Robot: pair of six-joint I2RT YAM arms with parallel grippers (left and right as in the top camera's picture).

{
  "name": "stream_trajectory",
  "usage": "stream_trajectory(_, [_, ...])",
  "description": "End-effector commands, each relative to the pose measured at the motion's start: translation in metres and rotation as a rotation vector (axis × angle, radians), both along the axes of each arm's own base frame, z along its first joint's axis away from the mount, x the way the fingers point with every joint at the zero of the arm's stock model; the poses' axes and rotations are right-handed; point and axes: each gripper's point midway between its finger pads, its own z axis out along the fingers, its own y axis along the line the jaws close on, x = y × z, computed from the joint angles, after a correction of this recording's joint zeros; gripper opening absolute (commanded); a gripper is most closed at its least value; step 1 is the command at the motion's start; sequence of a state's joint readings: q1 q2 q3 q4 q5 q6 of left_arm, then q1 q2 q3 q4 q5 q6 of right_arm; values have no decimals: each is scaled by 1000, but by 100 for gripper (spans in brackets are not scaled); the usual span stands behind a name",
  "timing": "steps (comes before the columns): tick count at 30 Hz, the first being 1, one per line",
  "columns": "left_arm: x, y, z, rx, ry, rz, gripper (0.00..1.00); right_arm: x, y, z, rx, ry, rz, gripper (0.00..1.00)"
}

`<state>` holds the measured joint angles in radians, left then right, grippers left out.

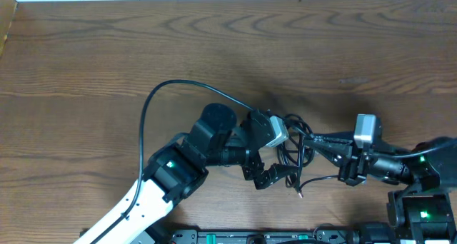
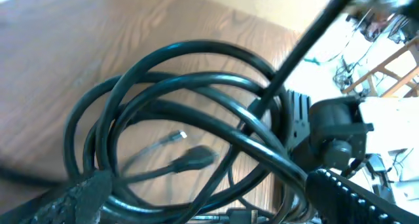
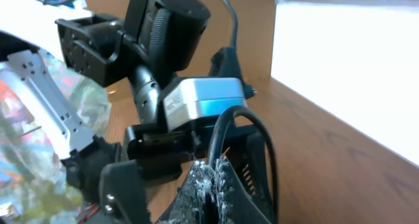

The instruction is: Untangle cables

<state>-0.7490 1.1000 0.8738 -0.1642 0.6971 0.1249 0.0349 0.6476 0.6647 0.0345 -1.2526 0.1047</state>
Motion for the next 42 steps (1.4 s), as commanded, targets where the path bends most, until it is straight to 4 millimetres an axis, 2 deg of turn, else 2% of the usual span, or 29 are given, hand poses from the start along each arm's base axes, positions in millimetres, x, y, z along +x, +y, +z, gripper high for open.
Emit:
stream_trajectory(1, [-5, 7, 33, -81, -54, -4, 98, -1, 0, 15, 49, 50, -5, 1])
stream_trajectory(8, [4, 47, 81, -200, -88, 137, 99, -8, 0, 41, 92, -33, 9, 1])
stream_trajectory(12, [13, 73, 100, -283, 17, 271, 99, -12, -1, 52, 106, -87, 13, 1])
stream_trajectory(15, [16, 85, 107, -339, 133, 339, 99, -14, -2, 62, 126, -123, 6, 1])
stream_trajectory(18, [8, 83, 108, -343, 162, 295, 99, -19, -2, 72, 145, -157, 15, 1])
stream_trajectory(23, [3, 78, 94, -305, 231, 252, 100, -27, -4, 87, 180, -207, 18, 1])
stream_trajectory(30, [-30, 66, 91, -286, 286, 20, 100, -34, -8, 108, 251, -266, -8, 1])
stream_trajectory(38, [-28, 63, 93, -297, 262, -15, 98, -45, -9, 116, 277, -279, 20, 1])
stream_trajectory(42, [-40, 59, 99, -314, 225, -136, 98, -49, -9, 121, 294, -286, 29, 1])
